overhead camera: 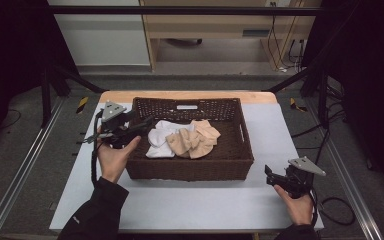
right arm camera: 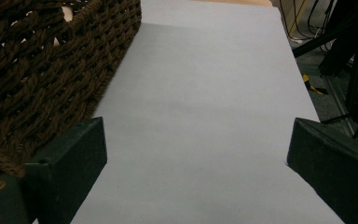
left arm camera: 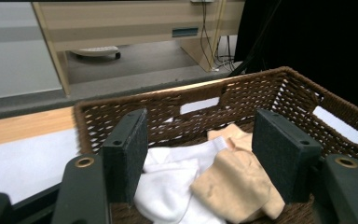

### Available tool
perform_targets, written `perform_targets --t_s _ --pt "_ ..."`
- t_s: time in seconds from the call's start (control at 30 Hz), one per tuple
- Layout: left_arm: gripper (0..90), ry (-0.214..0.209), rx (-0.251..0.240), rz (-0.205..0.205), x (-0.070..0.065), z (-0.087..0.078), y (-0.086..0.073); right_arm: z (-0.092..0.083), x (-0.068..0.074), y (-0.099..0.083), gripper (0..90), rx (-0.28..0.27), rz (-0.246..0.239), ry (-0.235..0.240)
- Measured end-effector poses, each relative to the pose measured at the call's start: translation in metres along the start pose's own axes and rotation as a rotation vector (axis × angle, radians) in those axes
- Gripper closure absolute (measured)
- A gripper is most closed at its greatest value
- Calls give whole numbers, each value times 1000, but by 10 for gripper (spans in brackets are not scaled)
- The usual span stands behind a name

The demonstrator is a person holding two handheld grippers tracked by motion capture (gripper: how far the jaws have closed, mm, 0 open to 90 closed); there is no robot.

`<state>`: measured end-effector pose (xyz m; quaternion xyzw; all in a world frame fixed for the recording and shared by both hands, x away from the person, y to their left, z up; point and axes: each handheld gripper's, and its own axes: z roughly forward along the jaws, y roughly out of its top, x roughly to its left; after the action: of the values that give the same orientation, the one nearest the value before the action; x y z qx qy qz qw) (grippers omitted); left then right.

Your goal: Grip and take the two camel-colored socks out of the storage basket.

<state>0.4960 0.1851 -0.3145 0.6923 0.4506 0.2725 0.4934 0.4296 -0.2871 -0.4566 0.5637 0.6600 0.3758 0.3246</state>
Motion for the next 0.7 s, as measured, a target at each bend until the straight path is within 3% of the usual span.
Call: perform_targets --t_s 0.27,0.33,0.37,0.5,0.57,0.7 --pt "358 2 -7 24 -14 32 11 1 0 0 50 1 -4 -5" --pt "356 -4 0 27 -14 37 12 1 0 0 50 1 -3 -7" --pt "351 -8 21 23 -14 48 13 1 0 0 50 3 -1 -8" --pt "343 35 42 59 -15 68 10 1 0 0 50 0 -5 -11" --pt "343 39 28 66 -14 76 8 1 -1 0 50 1 -6 -14" --pt "348 30 15 46 -14 89 6 1 -1 0 51 -2 -7 -13"
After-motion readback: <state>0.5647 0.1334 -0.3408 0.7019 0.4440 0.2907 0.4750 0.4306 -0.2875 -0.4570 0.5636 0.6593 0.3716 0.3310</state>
